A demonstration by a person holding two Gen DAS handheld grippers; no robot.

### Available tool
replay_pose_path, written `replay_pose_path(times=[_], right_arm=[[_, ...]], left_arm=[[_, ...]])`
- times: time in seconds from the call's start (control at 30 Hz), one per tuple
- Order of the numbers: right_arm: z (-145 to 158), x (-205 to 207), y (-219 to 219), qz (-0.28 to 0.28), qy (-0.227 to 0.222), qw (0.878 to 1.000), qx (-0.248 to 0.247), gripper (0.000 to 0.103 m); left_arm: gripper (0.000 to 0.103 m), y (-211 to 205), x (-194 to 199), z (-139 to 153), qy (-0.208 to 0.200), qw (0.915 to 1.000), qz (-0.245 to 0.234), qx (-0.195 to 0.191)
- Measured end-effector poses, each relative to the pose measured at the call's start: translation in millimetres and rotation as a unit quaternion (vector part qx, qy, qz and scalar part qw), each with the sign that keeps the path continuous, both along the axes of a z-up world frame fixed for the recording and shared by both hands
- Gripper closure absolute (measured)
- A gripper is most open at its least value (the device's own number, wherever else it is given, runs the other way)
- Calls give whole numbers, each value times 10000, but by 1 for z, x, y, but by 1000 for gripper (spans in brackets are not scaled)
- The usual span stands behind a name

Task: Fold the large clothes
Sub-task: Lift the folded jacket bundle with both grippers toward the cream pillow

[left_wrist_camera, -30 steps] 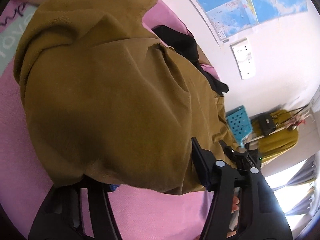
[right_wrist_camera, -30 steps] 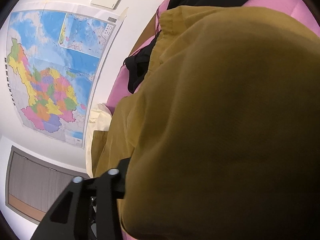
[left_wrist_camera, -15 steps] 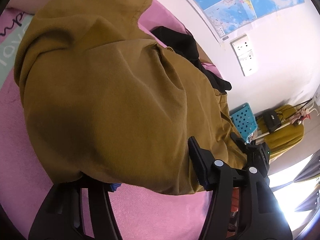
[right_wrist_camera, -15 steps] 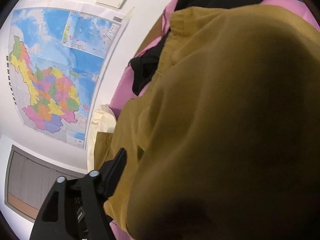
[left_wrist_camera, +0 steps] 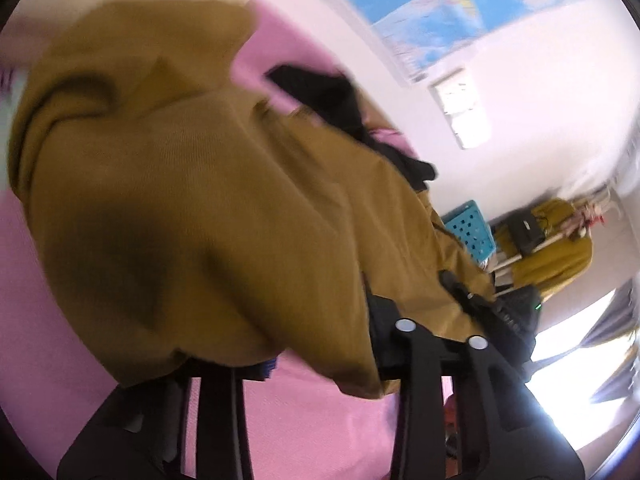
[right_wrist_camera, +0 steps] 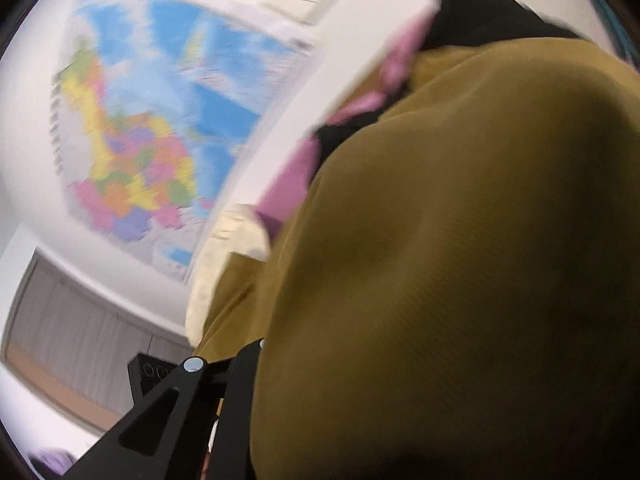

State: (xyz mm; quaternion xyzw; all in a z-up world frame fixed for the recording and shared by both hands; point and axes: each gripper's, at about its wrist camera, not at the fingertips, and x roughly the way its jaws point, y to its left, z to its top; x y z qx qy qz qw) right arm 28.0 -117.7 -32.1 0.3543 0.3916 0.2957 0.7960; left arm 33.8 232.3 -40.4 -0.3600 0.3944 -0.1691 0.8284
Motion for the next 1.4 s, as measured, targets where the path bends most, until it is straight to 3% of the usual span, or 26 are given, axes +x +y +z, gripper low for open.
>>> replay_pose_path(times=[0.2,0.43,0.6,0.73,0.83,0.9,0.97,1.03,1.07,1.1,1.13,1.23,1.3,1.37,1.4], right_arm=[[89,-3,9,338,-1149,9927,145,91],[187,22,60,758,-2383,9667,545,91],[225,76,146,1241,-2756,9490,900,91],[237,121,229,1666,-2784,9366,1325,91],[218,145,295,2044,-2736,9278,1500,91],[180,152,338,2344,-2593,9266,1385,91],[127,158,372,2721,-2051,9329,1162,91],[65,165,400,3001,-1271,9423,763,90],[22,171,413,3148,-595,9457,554,87],[-6,172,419,3213,-147,9460,400,86],[-28,170,418,3223,86,9460,336,84],[-27,160,401,3308,-68,9432,312,69],[-17,152,386,3364,-153,9415,163,50],[-6,142,362,3409,-313,9396,37,41],[-2,140,352,3398,-346,9398,-110,41]], left_arm=[[74,8,-3,79,-845,9961,-148,194],[74,55,-1,193,-2006,9761,189,815],[74,128,6,253,-2561,9481,996,1600],[74,198,18,276,-2801,9214,1719,2074],[74,249,19,265,-2925,9035,2178,2252],[73,277,14,241,-2969,8913,2346,2499],[73,306,11,193,-2633,8912,2489,2727],[71,329,20,131,-1888,9043,2493,2907],[71,340,27,99,-1416,9164,2426,2851],[70,352,33,66,-963,9302,2348,2651],[68,360,32,41,-769,9377,2358,2434],[65,364,16,32,-871,9403,2459,2184],[63,368,10,39,-934,9428,2463,2042],[55,368,8,41,-849,9433,2455,2065],[43,369,5,43,-782,9442,2421,2092]])
